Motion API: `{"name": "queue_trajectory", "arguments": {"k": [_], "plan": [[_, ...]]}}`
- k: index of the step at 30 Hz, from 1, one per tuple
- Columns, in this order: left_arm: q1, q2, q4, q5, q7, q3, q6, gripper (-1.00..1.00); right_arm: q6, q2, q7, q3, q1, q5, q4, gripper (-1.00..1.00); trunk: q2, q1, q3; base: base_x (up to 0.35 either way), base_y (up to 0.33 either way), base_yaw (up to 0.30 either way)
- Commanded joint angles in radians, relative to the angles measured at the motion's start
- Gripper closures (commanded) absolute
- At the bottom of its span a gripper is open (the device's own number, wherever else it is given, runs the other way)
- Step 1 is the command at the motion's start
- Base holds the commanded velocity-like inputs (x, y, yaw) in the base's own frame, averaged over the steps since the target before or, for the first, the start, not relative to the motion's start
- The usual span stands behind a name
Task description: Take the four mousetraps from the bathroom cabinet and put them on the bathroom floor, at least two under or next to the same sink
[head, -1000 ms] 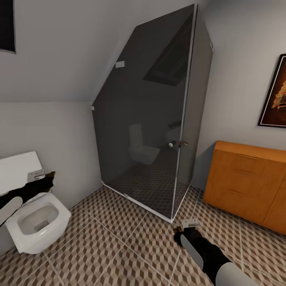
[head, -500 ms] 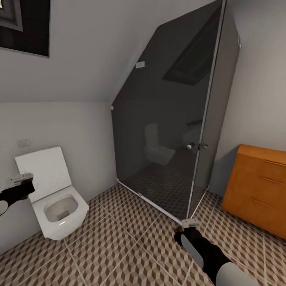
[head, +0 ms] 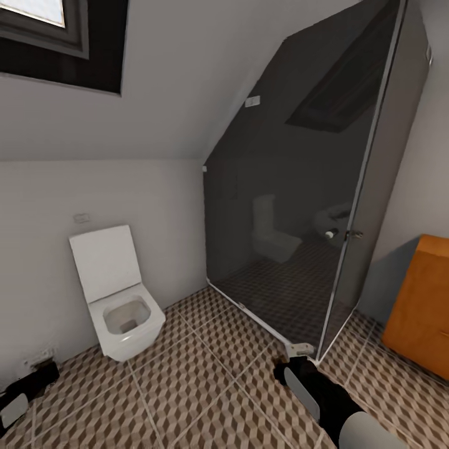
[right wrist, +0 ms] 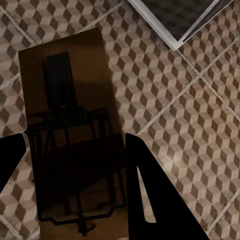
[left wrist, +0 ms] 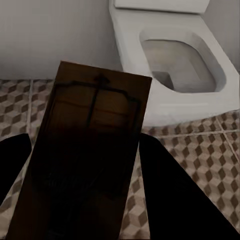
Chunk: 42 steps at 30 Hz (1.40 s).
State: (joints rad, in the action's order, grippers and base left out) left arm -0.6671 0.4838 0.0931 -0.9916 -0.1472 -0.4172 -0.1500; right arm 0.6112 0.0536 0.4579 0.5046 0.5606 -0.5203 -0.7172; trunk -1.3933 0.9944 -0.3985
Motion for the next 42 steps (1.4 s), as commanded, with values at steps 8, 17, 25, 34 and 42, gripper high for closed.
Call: {"name": "queue_trajectory", "arguments": {"k": [8, 17, 25, 34, 42], "plan": [[-0.002, -0.032, -0.082, -0.012, -0.026, -0.005, -0.028, 1.00, 0.002, 0.002, 0.010, 0.006, 0.001, -0.010, -0.002, 1.00, -0.001, 0.000, -0.001, 0.000, 0.000, 0.279], [0.017, -0.044, -0.088, -0.012, -0.026, -0.006, -0.028, 1.00, 0.002, 0.002, 0.010, 0.006, 0.001, -0.010, -0.002, 1.00, -0.001, 0.000, -0.001, 0.000, 0.000, 0.279], [0.020, -0.051, -0.088, -0.013, -0.026, -0.006, -0.027, 1.00, 0.002, 0.002, 0.009, 0.006, 0.001, -0.010, -0.002, 1.00, -0.001, 0.000, -0.001, 0.199, 0.000, 0.279], [0.020, -0.056, -0.086, -0.014, -0.026, -0.006, -0.026, 1.00, 0.002, 0.002, 0.010, 0.006, 0.001, -0.010, -0.002, 1.00, -0.001, 0.000, -0.001, 0.317, 0.000, 0.279], [0.020, -0.077, -0.085, -0.009, -0.026, -0.005, -0.026, 1.00, 0.001, 0.002, 0.009, 0.005, 0.001, -0.010, -0.002, 1.00, -0.001, 0.000, -0.001, 0.322, 0.000, 0.279]]}}
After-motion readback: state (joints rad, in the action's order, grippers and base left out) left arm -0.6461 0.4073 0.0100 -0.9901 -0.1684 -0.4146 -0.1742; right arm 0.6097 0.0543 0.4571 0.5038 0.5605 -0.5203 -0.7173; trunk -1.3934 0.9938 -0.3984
